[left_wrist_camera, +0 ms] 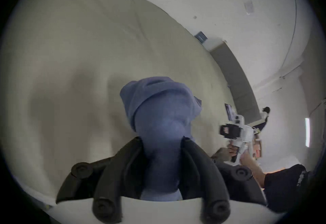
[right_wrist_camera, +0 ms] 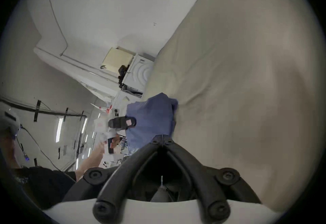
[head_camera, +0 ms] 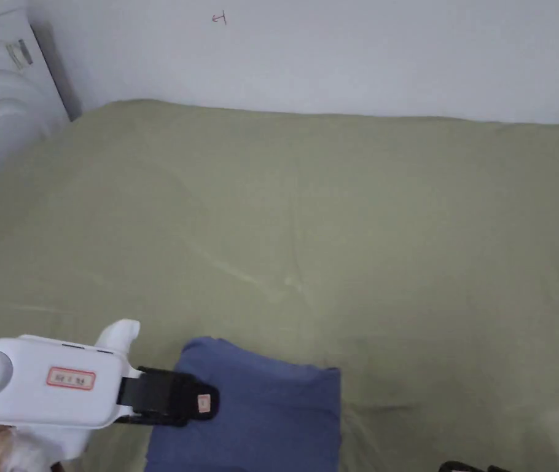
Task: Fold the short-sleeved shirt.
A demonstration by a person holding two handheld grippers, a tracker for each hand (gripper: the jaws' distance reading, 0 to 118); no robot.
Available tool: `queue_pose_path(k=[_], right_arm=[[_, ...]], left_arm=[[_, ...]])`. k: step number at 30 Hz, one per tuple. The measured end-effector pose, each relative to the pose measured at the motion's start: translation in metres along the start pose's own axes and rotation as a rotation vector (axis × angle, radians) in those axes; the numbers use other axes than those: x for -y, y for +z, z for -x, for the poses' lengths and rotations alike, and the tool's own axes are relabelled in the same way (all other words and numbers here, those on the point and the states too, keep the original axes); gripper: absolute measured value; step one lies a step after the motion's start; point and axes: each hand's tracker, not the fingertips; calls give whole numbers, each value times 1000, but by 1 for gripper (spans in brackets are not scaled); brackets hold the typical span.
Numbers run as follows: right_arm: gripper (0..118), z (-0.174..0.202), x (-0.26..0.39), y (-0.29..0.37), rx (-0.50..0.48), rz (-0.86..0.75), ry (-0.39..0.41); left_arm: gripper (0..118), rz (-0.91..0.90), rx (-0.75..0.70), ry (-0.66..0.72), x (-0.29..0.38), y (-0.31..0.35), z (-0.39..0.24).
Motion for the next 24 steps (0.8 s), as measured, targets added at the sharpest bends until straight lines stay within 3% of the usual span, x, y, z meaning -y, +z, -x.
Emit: queue_pose_path(k=[6, 11, 16, 17, 18, 19, 20, 24], right_arm=[[0, 37, 7, -9, -5, 47, 73], [0, 47, 18, -13, 79, 114, 110], [0, 42, 27, -8, 143, 157, 70], [0, 42, 29, -7, 148, 159, 72], [0, 44, 30, -6, 154, 159, 74], [0, 46, 30, -5, 161, 160, 75], [0, 47, 30, -3, 156, 158, 78], [0, 70, 28, 11, 139, 139, 152]], left_arm=[[28, 50, -214, 32, -49, 84, 107], [28, 112, -428, 111, -72, 116, 199], [29, 48, -558, 275, -77, 124, 279], [37, 41, -535, 249, -69, 124, 281], [59, 42, -560, 240, -66, 118, 284], [91, 58, -662, 231, -60, 111, 293], [101, 63, -738, 220, -51, 109, 302], [99, -60, -896, 337, -57, 165, 306]])
